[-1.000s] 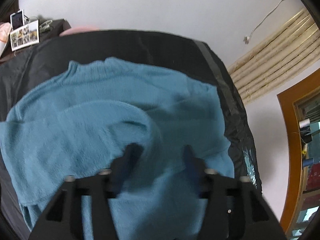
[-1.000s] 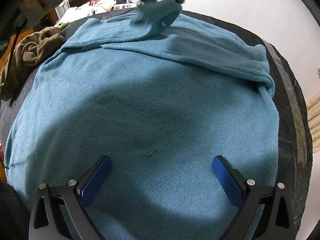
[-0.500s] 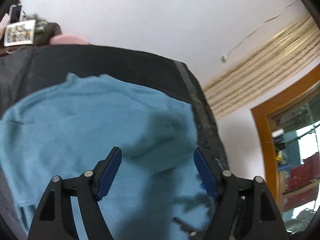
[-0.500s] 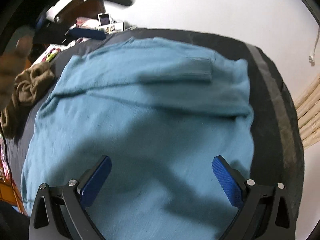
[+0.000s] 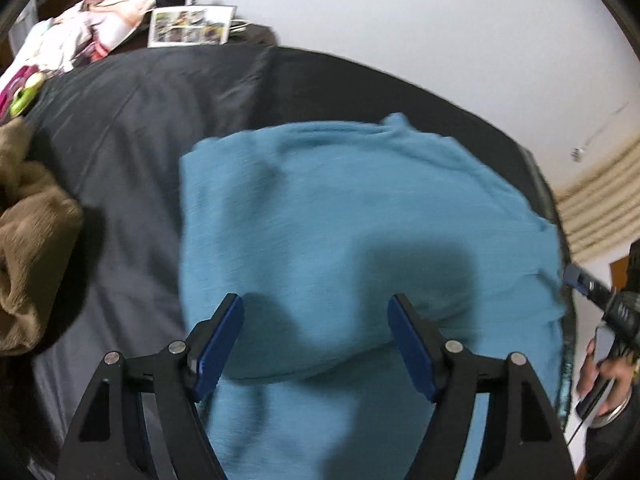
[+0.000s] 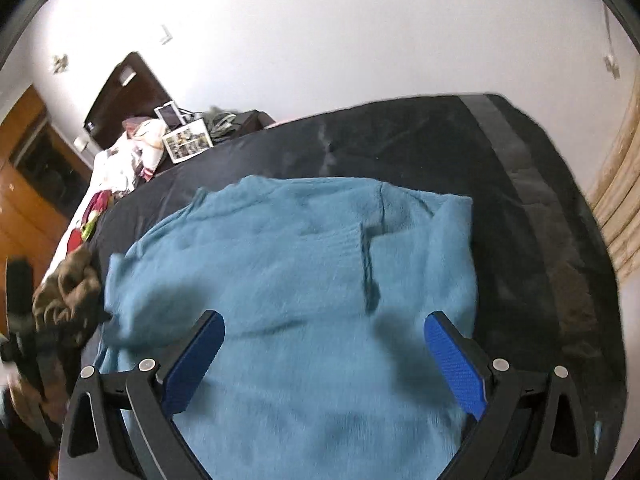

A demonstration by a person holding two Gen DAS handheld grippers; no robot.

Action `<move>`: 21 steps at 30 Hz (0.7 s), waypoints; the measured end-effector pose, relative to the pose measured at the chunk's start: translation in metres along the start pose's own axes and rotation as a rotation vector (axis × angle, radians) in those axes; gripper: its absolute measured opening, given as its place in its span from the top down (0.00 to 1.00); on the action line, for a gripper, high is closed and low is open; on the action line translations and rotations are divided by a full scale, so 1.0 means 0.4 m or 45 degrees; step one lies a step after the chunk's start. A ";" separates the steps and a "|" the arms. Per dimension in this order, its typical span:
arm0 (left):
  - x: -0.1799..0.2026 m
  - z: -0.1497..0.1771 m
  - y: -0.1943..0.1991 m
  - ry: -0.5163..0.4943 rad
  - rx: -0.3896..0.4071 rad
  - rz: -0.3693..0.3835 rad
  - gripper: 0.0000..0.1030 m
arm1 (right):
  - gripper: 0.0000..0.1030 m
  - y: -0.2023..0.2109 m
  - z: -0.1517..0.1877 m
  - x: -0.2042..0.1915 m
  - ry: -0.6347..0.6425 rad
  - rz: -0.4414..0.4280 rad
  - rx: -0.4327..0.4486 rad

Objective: Fold clothes

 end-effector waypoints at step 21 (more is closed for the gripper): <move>-0.100 0.011 0.007 0.020 0.038 -0.076 0.24 | 0.93 -0.034 0.019 -0.033 0.068 0.136 -0.031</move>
Point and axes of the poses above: each gripper's, at about its wrist camera, not at the fingertips, and y roughly against the way its jaws point, x to its right, z to its underside, the point moved 7 cm from there along -y, roughly the way its jaws point, and after that the axes turned 2 degrees about -x, right-handed, at the moved point
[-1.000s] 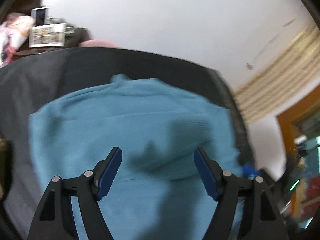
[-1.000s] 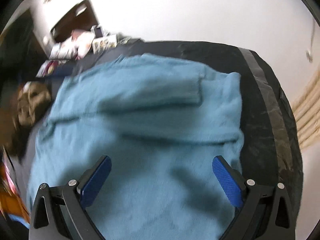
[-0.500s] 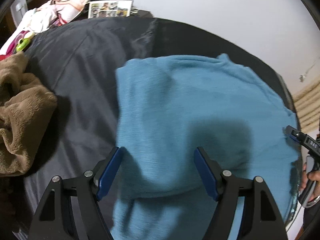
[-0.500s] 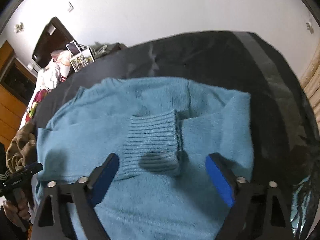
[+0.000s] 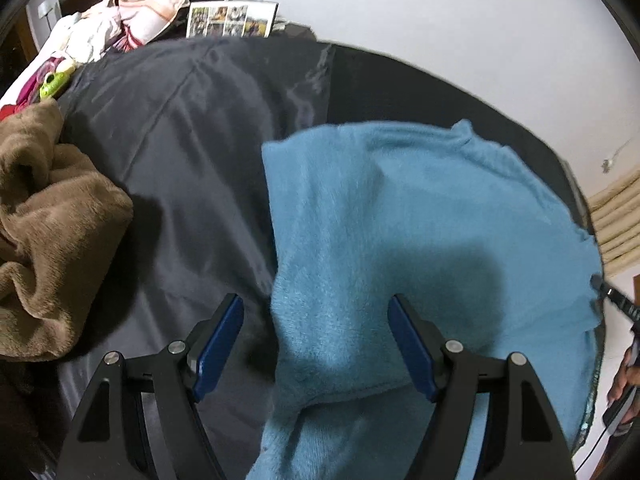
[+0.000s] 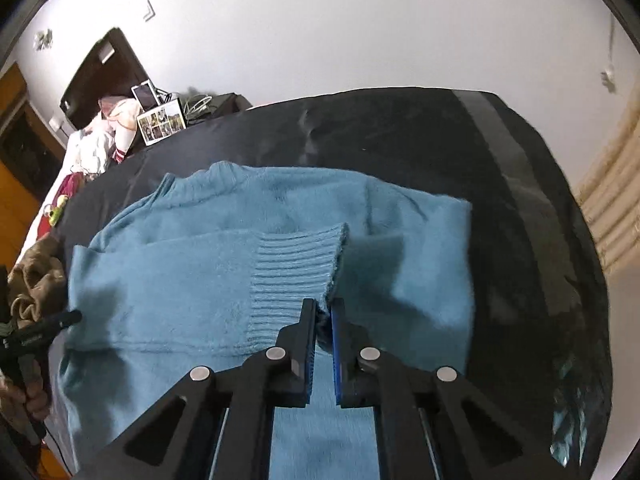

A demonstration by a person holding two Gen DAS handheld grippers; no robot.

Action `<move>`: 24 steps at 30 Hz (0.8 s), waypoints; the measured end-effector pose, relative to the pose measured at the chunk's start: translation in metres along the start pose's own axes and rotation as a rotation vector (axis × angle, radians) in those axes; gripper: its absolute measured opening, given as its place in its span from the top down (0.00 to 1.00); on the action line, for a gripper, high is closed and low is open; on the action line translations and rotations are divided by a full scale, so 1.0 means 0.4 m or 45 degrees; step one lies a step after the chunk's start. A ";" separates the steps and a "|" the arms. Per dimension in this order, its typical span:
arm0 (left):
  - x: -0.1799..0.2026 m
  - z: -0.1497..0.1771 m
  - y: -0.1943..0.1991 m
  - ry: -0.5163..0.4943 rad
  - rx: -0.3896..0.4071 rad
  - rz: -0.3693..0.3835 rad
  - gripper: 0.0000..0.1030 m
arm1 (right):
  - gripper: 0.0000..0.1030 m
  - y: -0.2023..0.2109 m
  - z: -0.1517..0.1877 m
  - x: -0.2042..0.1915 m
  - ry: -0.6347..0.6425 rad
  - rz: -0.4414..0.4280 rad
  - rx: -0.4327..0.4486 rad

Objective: Fold clothes

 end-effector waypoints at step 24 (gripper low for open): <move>0.137 -0.003 -0.078 -0.205 -0.039 -0.003 0.24 | 0.92 0.035 0.057 0.071 0.016 0.253 0.059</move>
Point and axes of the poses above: each gripper's, at about its wrist camera, not at the fingertips, and y roughly against the way its jaws point, x to its right, z to its underside, the point moved 7 cm from there along -y, roughly the way its jaws point, and after that the axes turned 2 degrees about -x, right-handed, at the moved point
